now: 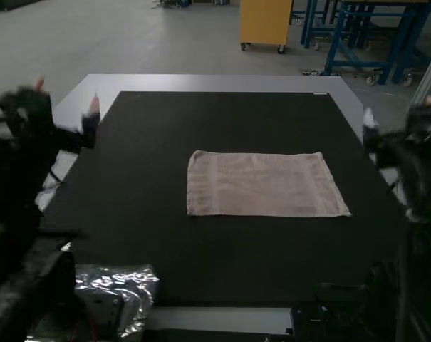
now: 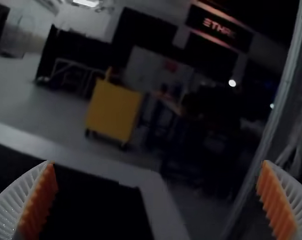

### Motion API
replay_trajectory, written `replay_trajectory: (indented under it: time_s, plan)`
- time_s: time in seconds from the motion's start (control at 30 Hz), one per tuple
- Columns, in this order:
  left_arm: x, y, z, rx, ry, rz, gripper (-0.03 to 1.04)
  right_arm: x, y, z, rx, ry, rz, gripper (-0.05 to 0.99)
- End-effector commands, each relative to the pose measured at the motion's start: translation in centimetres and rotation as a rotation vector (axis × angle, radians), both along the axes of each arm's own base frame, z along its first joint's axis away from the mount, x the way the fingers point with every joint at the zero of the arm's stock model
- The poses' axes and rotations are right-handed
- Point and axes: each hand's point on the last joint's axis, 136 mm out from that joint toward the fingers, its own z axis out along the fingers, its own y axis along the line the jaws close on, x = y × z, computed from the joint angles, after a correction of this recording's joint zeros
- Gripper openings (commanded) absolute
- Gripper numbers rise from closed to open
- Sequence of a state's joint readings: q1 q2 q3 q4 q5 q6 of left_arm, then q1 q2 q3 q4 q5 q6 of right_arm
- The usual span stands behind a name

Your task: Fold the towel.

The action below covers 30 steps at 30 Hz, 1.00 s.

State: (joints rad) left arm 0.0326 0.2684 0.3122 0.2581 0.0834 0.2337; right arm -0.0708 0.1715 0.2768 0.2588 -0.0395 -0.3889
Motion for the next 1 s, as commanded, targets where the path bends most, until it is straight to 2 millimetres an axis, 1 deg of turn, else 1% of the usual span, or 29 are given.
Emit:
replay_trajectory:
  time_s: [0.0, 0.03, 0.07, 0.13, 0.17, 0.23, 0.3, 0.37, 0.4, 0.47, 0.6, 0.67, 0.8, 0.9, 0.97]
  plan:
    - [3.2, -0.6, 0.1, -0.132, 0.141, -0.068, 0.94, 2.1, -0.8, 0.7, 0.136, 0.092, 0.001, 0.91]
    - [4.6, -0.9, -0.7, -0.170, 0.217, -0.088, 0.95, 3.0, -0.9, 0.8, 0.168, 0.128, 0.005, 0.91]
    - [6.0, -1.3, -1.6, -0.199, 0.290, -0.106, 0.95, 4.0, -1.0, 0.4, 0.191, 0.180, 0.004, 0.91]
    - [8.5, -2.2, -4.3, -0.215, 0.449, -0.125, 0.94, 6.0, -1.1, -1.1, 0.238, 0.301, 0.007, 0.91]
    - [9.5, -2.8, -5.5, -0.215, 0.515, -0.138, 0.94, 6.9, -1.0, -2.3, 0.261, 0.376, 0.011, 0.91]
    - [11.1, -4.6, -8.1, -0.207, 0.636, -0.181, 0.94, 8.4, -0.7, -4.1, 0.305, 0.483, 0.023, 0.91]
    - [12.0, -6.5, -10.5, -0.209, 0.733, -0.228, 0.94, 9.4, -0.5, -6.0, 0.317, 0.576, 0.020, 0.91]
    - [12.7, -8.3, -13.0, -0.216, 0.825, -0.258, 0.94, 9.9, 0.7, -9.4, 0.357, 0.723, 0.074, 0.91]
    - [13.0, -9.0, -14.1, -0.210, 0.859, -0.272, 0.94, 10.2, 0.6, -11.0, 0.372, 0.779, 0.064, 0.91]
    - [13.4, -10.6, -15.8, -0.216, 0.911, -0.294, 0.94, 10.5, 0.8, -13.6, 0.412, 0.867, 0.062, 0.91]
    - [14.1, -13.0, -17.9, -0.239, 0.974, -0.330, 0.94, 11.1, 0.7, -17.0, 0.431, 0.962, 0.051, 0.91]
    - [14.5, -14.0, -18.9, -0.263, 0.998, -0.338, 0.94, 11.5, 0.8, -18.2, 0.436, 0.991, 0.049, 0.91]
    - [15.0, -14.8, -21.6, -0.261, 1.062, -0.327, 0.94, 12.0, 0.9, -19.7, 0.443, 1.023, 0.044, 0.91]
    - [15.7, -15.1, -23.4, -0.255, 1.095, -0.318, 0.94, 12.6, 0.6, -20.0, 0.420, 1.013, 0.022, 0.91]
    - [16.3, -15.3, -24.0, -0.255, 1.096, -0.318, 0.94, 13.2, 0.1, -19.8, 0.396, 0.988, -0.008, 0.91]
